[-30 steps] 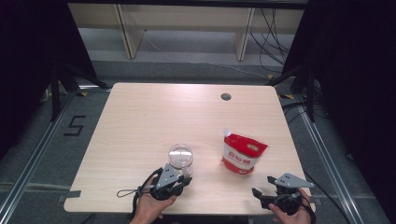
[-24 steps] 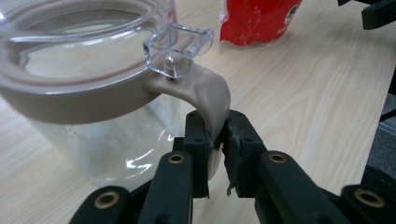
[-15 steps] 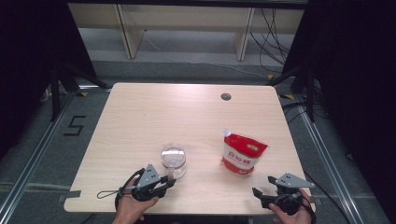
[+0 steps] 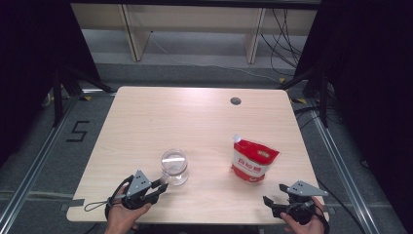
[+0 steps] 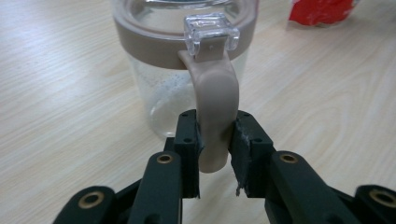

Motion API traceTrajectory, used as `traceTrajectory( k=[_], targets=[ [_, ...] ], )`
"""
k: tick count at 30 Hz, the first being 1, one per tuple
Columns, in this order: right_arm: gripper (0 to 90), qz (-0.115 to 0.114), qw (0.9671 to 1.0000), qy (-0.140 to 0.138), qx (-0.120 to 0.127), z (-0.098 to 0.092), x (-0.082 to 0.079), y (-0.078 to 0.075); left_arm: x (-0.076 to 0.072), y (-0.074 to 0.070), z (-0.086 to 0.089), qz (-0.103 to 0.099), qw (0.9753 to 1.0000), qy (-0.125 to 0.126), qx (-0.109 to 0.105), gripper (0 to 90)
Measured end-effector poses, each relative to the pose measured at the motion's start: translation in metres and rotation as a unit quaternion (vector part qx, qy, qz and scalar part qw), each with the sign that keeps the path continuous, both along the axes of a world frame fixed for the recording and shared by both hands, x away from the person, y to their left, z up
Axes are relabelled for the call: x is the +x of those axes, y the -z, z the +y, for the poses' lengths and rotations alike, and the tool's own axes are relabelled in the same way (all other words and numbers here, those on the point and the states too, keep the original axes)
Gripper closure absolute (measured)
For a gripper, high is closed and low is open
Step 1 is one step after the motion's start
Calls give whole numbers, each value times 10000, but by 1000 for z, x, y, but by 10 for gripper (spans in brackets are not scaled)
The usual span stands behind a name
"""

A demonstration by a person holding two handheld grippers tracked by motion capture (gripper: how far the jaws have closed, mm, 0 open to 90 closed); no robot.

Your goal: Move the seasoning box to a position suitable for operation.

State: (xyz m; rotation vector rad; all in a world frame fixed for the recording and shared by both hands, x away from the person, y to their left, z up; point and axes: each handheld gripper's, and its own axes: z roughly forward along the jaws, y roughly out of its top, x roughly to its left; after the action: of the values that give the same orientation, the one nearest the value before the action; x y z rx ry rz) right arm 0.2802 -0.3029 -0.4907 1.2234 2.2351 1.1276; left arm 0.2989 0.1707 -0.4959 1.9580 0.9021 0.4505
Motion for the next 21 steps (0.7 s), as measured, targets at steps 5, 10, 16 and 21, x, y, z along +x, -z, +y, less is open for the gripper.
traceTrajectory(
  k=[5, 10, 16, 21],
  targets=[
    [228, 172, 9997, 99, 125, 2, -2, 0, 6, 1, 11, -119, 9993, -339, 69, 723],
    [229, 67, 10000, -2, 50, 1, 0, 0, 14, 1, 19, -222, 9973, -686, 154, 726],
    [228, 221, 9997, 51, 86, 3, -2, 0, 20, 4, 16, -333, 9954, -883, 161, 725],
    [229, 229, 9997, 38, 73, 3, -2, 0, 27, 5, 15, -307, 9947, -966, 142, 745]
  ],
)
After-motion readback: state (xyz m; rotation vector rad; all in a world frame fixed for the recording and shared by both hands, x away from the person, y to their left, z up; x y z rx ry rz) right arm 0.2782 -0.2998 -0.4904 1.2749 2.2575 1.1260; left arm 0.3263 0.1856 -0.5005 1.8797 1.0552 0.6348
